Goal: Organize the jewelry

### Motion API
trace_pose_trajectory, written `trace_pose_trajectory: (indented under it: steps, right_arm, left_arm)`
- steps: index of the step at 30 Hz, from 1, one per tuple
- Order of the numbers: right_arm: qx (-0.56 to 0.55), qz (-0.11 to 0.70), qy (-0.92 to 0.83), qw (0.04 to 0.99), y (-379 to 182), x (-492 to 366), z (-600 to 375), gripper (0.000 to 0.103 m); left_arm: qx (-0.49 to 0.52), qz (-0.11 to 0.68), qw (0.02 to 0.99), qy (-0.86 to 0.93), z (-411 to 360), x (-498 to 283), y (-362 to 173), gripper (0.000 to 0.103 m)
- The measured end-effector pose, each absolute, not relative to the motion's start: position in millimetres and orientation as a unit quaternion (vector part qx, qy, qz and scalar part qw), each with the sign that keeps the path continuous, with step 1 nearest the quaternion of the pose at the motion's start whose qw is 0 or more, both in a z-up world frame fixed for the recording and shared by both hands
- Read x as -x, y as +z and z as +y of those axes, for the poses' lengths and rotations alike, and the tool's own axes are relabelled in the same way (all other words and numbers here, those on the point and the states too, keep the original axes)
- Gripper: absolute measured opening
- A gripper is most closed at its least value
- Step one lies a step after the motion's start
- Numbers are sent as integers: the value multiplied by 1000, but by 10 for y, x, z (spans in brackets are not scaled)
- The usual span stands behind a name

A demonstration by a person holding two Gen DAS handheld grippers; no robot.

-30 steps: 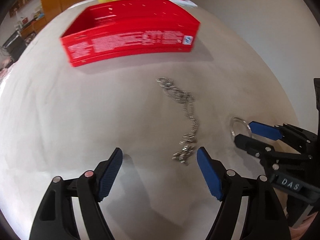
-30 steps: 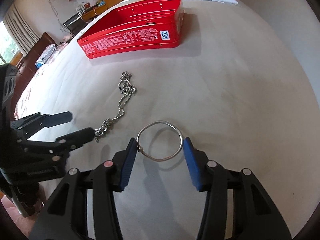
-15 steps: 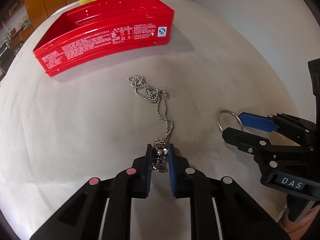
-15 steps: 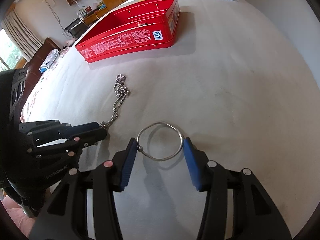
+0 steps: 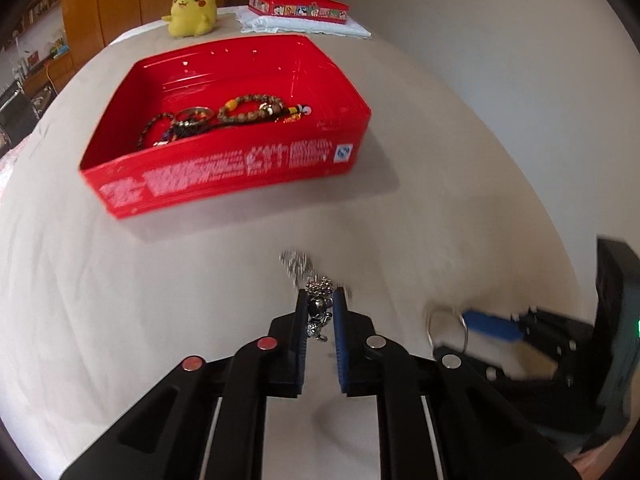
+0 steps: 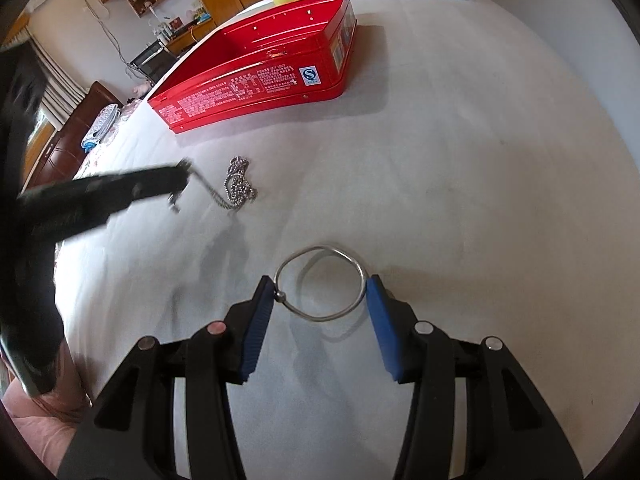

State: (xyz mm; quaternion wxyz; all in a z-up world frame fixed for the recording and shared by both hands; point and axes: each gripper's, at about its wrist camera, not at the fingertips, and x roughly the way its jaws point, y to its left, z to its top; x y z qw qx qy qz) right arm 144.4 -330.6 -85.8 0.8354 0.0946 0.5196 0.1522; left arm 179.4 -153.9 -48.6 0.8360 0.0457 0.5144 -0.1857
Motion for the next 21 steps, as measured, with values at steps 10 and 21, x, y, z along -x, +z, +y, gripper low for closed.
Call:
trace_pose_trajectory:
  steps: [10,21]
  right_arm:
    - [-98,520,155,834,-865,-1487,-3329,47]
    - [-97,521,153,834,-863,-1511,-3322,47]
  left_arm:
    - [-34,545,817,-183,-1505,-2000,-708,41]
    - [-75,557,810,-164,-1741,-2055,-924,64]
